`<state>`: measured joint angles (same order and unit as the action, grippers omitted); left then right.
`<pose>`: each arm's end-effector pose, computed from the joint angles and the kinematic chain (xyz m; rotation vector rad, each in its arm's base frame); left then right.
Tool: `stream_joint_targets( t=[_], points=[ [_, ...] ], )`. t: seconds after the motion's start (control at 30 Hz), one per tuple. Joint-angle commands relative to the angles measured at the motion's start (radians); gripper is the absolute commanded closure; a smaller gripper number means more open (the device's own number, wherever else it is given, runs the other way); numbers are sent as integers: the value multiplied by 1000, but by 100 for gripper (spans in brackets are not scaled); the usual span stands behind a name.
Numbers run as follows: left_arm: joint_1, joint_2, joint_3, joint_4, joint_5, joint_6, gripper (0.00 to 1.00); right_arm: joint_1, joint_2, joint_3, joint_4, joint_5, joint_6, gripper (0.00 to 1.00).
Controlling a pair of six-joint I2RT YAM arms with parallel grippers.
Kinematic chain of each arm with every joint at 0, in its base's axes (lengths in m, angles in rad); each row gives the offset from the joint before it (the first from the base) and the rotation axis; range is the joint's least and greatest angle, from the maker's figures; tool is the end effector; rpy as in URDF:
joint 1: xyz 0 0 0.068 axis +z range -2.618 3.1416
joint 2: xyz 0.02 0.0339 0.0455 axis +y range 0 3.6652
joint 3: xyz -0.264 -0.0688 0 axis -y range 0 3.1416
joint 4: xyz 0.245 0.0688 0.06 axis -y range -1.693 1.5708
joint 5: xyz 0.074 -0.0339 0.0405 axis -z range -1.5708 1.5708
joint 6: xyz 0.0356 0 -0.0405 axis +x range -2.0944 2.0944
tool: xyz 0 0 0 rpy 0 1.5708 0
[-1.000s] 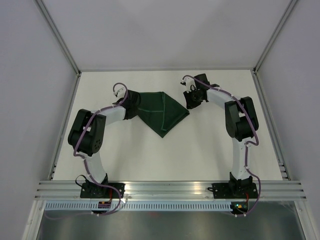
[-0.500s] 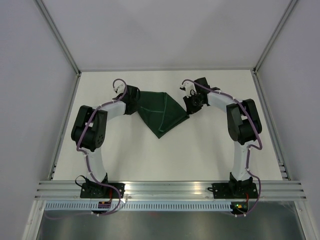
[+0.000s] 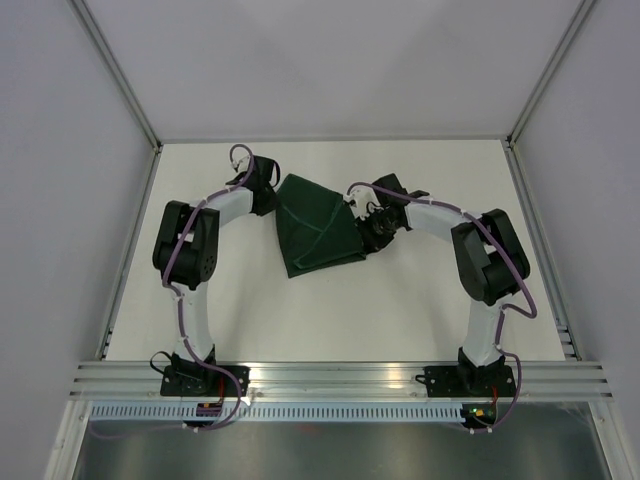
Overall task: Fold the napkin, place the utensils inside, and roll it up
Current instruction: Adjust the napkin at the center of the board, then roll the napkin at the center of the board.
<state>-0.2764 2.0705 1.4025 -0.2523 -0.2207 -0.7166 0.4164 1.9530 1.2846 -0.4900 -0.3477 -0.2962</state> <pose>0.4272 -0.1131 0.1540 -0.6279 2.3850 -0.1558 0.3527 0.1692 0.1552 -1.0377 2.5031 0.5087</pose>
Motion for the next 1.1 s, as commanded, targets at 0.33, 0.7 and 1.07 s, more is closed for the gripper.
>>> stream_joint_targets(
  t=[0.33,0.7,1.07],
  points=[
    [26,86,193,-41,96,114,74,73,-117,-94,-94,-37,-80,76],
    [68,-192,75,48,72,229,65,-16,-258,-105,-48,-11,-138,74],
    [-12,-869,-500,246,75,256,57,-33,-375,-172,71,-51,-173,65]
  ],
)
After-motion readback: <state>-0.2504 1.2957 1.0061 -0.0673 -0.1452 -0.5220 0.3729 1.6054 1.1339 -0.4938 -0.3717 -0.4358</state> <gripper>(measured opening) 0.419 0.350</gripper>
